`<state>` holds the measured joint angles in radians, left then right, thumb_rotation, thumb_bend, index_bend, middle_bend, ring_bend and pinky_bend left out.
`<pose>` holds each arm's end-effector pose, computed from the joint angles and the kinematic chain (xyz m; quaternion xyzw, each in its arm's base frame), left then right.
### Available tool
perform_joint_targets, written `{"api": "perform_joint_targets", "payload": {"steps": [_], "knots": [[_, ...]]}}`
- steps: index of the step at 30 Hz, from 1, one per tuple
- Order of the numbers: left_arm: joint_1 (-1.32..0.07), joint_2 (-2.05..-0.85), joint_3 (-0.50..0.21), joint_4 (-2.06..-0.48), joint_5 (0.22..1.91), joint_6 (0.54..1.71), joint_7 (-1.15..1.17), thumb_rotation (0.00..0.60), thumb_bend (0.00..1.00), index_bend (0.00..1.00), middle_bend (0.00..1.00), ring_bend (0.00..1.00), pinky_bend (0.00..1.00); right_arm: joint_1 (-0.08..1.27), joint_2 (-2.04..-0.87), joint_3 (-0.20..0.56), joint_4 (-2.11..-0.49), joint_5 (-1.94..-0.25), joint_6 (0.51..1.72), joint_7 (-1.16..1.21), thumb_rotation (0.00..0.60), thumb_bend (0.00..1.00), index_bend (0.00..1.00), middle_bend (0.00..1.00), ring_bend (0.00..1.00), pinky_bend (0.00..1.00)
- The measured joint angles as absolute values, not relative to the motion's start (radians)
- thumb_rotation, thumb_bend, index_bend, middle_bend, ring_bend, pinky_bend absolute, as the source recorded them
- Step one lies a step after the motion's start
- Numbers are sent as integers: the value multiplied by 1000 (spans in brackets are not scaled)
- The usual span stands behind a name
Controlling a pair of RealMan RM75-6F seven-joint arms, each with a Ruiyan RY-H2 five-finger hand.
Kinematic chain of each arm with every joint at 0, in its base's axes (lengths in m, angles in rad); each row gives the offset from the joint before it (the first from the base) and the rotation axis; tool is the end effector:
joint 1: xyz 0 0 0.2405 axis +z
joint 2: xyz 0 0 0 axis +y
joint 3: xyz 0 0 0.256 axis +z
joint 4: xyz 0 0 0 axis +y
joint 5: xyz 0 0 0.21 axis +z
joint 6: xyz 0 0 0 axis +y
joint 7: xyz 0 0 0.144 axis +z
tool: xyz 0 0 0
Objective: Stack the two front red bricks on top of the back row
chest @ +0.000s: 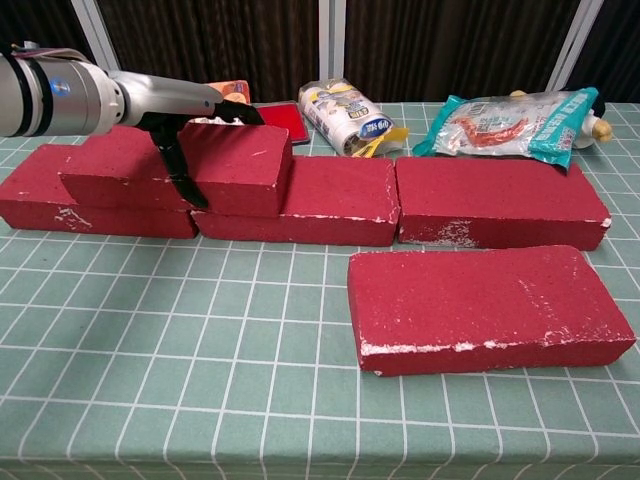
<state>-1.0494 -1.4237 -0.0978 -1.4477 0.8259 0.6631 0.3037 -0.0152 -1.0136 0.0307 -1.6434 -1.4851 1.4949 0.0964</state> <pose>-0.1146 0.3912 -0.0099 -0.8030 -0.3946 -0.2691 0.3565 -0.3309 -0.1448 0.1899 0.5639 -0.4274 0.3624 0.6066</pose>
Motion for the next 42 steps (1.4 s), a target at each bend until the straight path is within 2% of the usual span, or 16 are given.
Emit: {"api": "perform_joint_targets", "payload": {"steps": [33, 42], "knots": [[-1033, -1439, -108, -1464, 831, 712, 294, 600, 63, 24, 0, 0, 0, -24, -1015, 29, -1624, -1491, 1503, 120, 600, 0, 0, 0, 0, 0], [-995, -1377, -102, -1582, 855, 786, 300, 600, 61, 24, 0, 0, 0, -19, -996, 22, -1635, -1522, 1504, 113, 600, 0, 0, 0, 0, 0]]}}
